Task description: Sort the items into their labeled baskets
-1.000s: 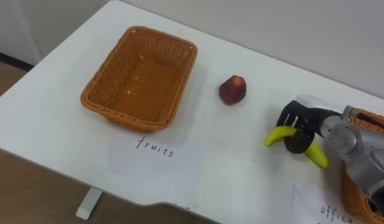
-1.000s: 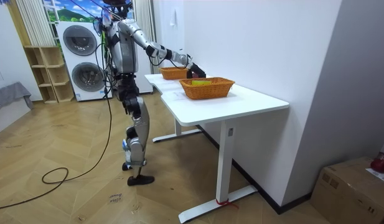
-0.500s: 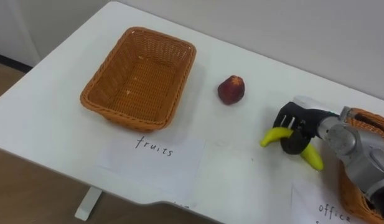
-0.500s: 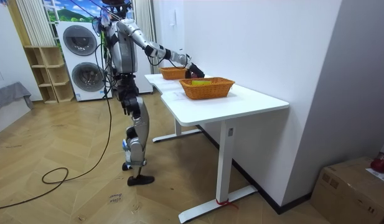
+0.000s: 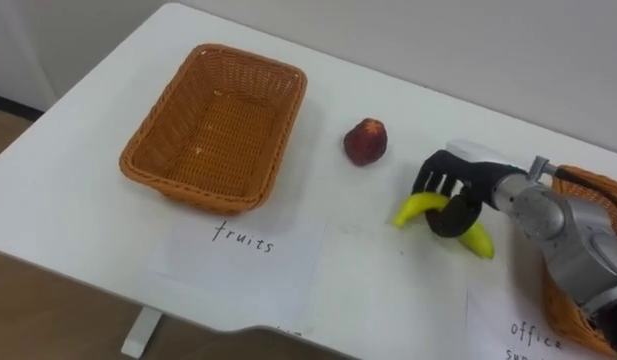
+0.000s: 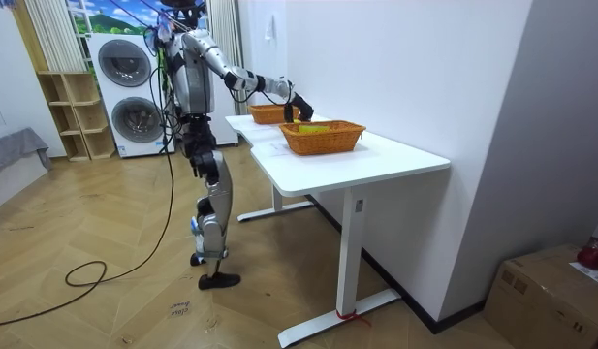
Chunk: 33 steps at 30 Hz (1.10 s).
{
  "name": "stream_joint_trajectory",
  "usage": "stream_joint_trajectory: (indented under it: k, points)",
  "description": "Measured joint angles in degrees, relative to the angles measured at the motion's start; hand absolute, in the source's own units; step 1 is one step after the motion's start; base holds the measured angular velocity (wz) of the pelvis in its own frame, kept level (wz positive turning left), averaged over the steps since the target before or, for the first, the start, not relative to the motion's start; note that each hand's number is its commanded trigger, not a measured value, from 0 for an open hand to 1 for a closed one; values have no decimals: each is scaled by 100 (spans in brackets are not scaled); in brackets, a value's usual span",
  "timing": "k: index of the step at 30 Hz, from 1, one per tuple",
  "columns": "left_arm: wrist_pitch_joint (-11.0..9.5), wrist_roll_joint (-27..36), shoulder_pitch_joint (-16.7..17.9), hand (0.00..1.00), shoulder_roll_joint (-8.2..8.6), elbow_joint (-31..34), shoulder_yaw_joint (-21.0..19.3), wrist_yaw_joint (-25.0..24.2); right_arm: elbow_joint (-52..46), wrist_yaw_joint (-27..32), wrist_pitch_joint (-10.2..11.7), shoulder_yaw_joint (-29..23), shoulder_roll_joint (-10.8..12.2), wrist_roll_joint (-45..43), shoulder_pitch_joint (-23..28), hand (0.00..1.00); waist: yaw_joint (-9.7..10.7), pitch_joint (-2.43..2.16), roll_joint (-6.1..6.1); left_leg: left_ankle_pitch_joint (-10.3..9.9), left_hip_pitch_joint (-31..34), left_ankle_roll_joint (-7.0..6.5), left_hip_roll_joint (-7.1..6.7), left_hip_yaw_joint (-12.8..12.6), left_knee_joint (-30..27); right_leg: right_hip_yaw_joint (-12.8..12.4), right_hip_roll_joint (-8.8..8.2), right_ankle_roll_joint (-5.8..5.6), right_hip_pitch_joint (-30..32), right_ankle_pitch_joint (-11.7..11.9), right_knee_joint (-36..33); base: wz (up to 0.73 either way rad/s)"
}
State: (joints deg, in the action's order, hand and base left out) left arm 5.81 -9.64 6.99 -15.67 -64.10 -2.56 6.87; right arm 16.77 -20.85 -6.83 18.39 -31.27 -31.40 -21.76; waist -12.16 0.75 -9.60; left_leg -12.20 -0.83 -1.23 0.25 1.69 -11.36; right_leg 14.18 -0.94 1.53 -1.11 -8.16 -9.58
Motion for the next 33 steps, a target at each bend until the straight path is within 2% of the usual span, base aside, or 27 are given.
stream_joint_trajectory:
  k: [7, 13, 17, 25, 26, 28, 33]
  points:
    - [7, 2, 7, 0, 160, -6, -75, 36, -445, 10, -1, -420, 24, 102, 60, 100, 90, -7, 18, 0, -54, -1, -7, -6, 3, -3, 14, 0, -40, 0, -17, 0]
    - [2, 9, 51, 0, 283, 6, -286, 48, -844, 25, -27, -686, 80, 59, 73, 100, 95, -54, 40, 2, -183, 1, -5, -67, 78, -18, 17, 0, -124, 0, -17, -4]
    - [1, 133, 47, 0, 352, 5, -344, 148, -907, 73, -27, -859, 142, 176, 71, 100, 98, -64, 25, 2, -233, 1, -1, -71, 66, -18, -4, -1, -180, 0, -13, 2]
    - [-127, 273, 49, 0, 344, 4, -442, 273, -1272, 152, -23, -878, 188, 179, 70, 100, 129, -56, 36, 3, -282, -1, 12, -77, 89, -64, -7, -3, -218, -2, -19, -2]
    - [-126, 277, 67, 0, 344, 7, -466, 287, -1389, 163, -19, -940, 189, 192, 63, 100, 125, -38, 60, 2, -281, -1, 5, -72, 110, -50, -5, -3, -228, -2, -19, 0]
    - [-125, 275, 105, 0, 345, 58, -454, 304, -1396, 281, -26, -972, 196, 193, 20, 100, 121, -35, 65, 2, -280, -1, -3, -63, 109, -9, -5, -3, -235, -2, -19, 4]
    - [-113, 261, 158, 0, 341, 151, -341, 311, -1505, 581, -39, -1026, 422, 215, -105, 100, 88, -18, 87, 2, -285, 0, -2, -24, 112, 2, 6, -3, -253, -2, -17, 3]
